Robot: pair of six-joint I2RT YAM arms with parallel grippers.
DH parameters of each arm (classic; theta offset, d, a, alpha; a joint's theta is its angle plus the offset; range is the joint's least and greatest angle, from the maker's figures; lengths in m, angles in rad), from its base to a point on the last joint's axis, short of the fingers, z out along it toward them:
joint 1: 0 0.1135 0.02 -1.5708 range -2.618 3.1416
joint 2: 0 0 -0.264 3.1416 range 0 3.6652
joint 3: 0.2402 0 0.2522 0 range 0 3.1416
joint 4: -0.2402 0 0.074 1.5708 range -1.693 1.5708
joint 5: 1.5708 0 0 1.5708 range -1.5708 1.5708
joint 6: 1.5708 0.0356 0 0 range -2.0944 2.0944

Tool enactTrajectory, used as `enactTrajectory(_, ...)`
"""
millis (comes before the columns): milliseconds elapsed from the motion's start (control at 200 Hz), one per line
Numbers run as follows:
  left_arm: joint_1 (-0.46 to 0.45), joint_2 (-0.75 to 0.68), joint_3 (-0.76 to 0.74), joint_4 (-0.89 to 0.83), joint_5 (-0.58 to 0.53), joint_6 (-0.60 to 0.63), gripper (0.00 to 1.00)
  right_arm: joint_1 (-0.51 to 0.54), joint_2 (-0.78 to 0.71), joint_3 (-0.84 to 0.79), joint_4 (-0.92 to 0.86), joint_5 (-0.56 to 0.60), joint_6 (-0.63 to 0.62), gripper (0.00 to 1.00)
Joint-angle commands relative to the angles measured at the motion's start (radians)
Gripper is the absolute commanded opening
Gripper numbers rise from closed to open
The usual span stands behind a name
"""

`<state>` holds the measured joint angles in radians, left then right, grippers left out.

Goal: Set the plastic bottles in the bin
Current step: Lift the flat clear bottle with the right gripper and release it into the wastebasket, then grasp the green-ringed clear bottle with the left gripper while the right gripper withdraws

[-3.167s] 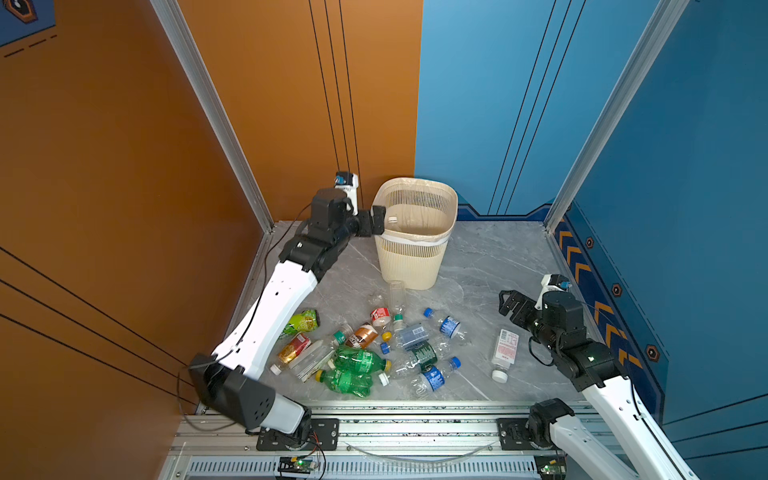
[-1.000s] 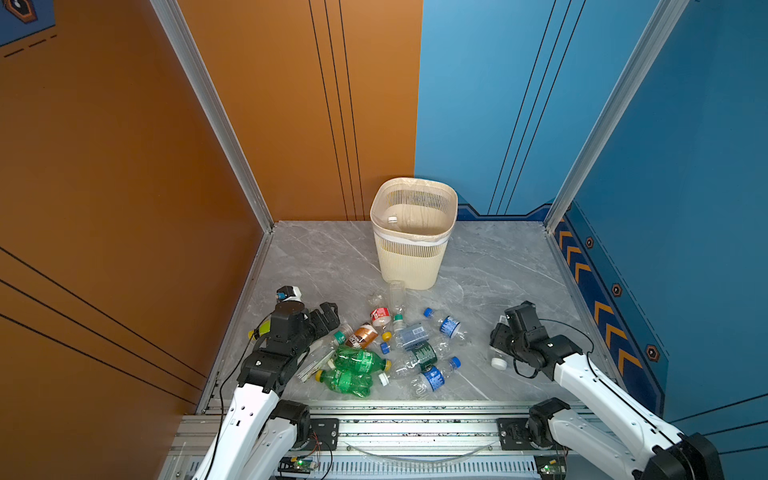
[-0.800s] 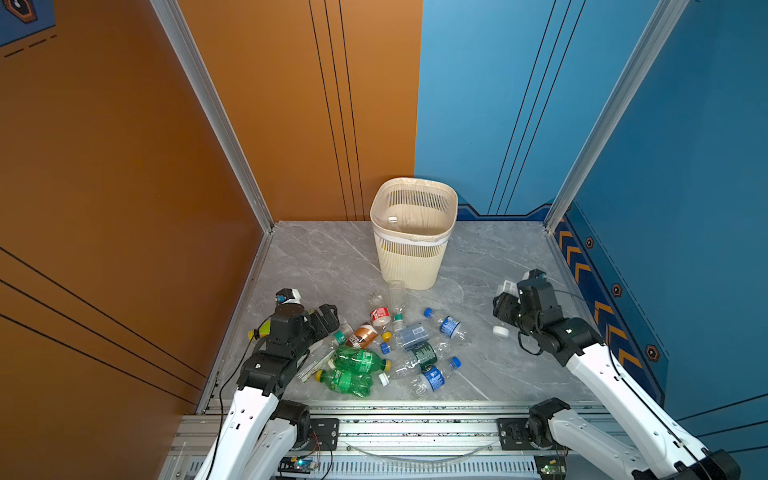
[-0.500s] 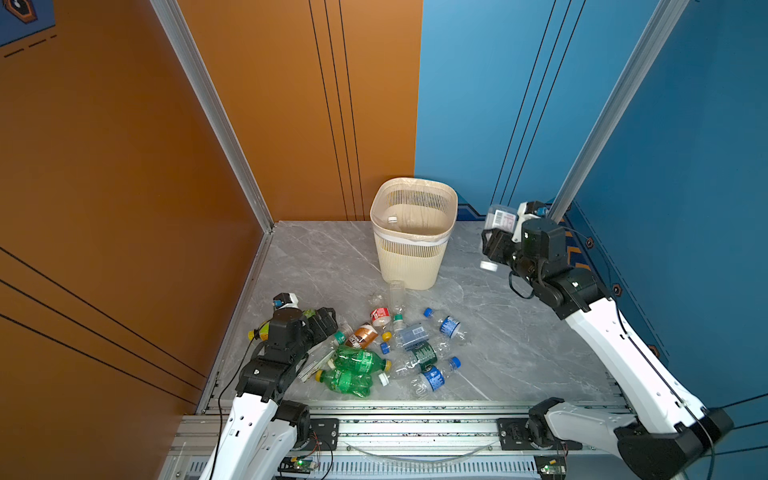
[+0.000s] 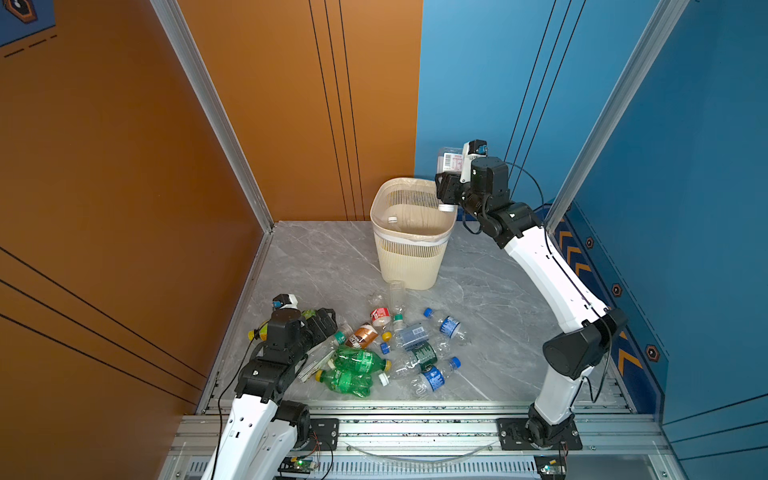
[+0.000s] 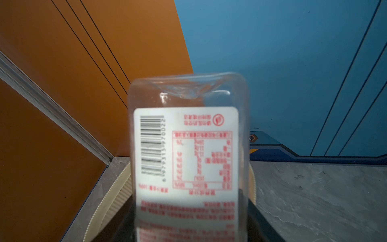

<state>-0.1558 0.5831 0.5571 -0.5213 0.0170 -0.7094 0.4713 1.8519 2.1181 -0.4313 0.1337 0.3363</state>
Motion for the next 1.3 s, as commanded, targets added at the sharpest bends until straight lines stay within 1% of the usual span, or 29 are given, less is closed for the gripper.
enactTrajectory(0,0.01,-0.01,-0.007,-0.024,0.022,-0.009,0.98,-0.002,0.046,0.059,-0.031,-0.031,-0.036,0.63)
enactTrajectory(210,0.019,-0.017,0.006,-0.062,0.025,0.008,0.98,-0.006,0.118,0.097,-0.045,-0.038,-0.05,0.64)
enactTrajectory(265,0.022,-0.02,0.005,-0.064,0.024,0.008,0.98,-0.007,0.122,0.096,-0.046,-0.037,-0.046,0.69)
enactTrajectory(355,0.024,-0.023,0.006,-0.065,0.027,0.007,0.98,-0.015,0.113,0.095,-0.044,-0.026,-0.03,0.88)
enactTrajectory(416,0.025,-0.022,0.006,-0.065,0.03,0.004,0.98,-0.025,0.091,0.094,-0.045,-0.03,-0.016,0.96)
enactTrajectory(461,0.026,-0.022,0.007,-0.063,0.03,0.004,0.98,-0.029,0.063,0.087,-0.045,-0.036,-0.01,1.0)
enactTrajectory(541,0.027,-0.018,0.007,-0.058,0.035,0.003,0.98,-0.029,-0.005,0.042,-0.045,-0.039,-0.01,1.0)
enactTrajectory(591,0.028,-0.013,0.009,-0.053,0.044,0.003,0.98,-0.027,-0.08,-0.037,-0.038,-0.04,-0.009,1.0)
enactTrajectory(651,0.029,-0.005,0.012,-0.053,0.048,0.005,0.98,-0.023,-0.192,-0.183,-0.002,-0.039,0.001,1.0)
enactTrajectory(676,0.028,-0.003,0.013,-0.052,0.05,0.006,0.98,-0.021,-0.248,-0.261,0.024,-0.035,0.01,1.0)
enactTrajectory(831,0.029,0.014,0.023,-0.051,0.067,0.004,0.98,-0.001,-0.617,-0.875,0.162,0.016,0.095,1.0)
enactTrajectory(901,0.03,0.017,0.026,-0.051,0.074,-0.002,0.98,0.003,-0.747,-1.106,0.192,0.03,0.157,1.0)
enactTrajectory(956,0.03,0.02,0.029,-0.051,0.075,-0.006,0.98,-0.003,-0.824,-1.243,0.182,0.029,0.208,1.0)
enactTrajectory(1021,0.028,0.028,0.037,-0.049,0.077,-0.009,0.98,-0.006,-0.864,-1.311,0.144,0.022,0.239,1.0)
enactTrajectory(1106,0.024,0.058,0.055,-0.048,0.081,0.0,1.0,-0.006,-0.886,-1.336,0.087,0.033,0.253,1.0)
enactTrajectory(1197,0.006,0.113,0.084,-0.036,0.075,0.005,0.96,-0.007,-0.888,-1.339,0.082,0.037,0.251,1.0)
enactTrajectory(1292,-0.037,0.196,0.13,-0.016,0.055,0.007,0.91,-0.006,-0.884,-1.328,0.082,0.046,0.247,1.0)
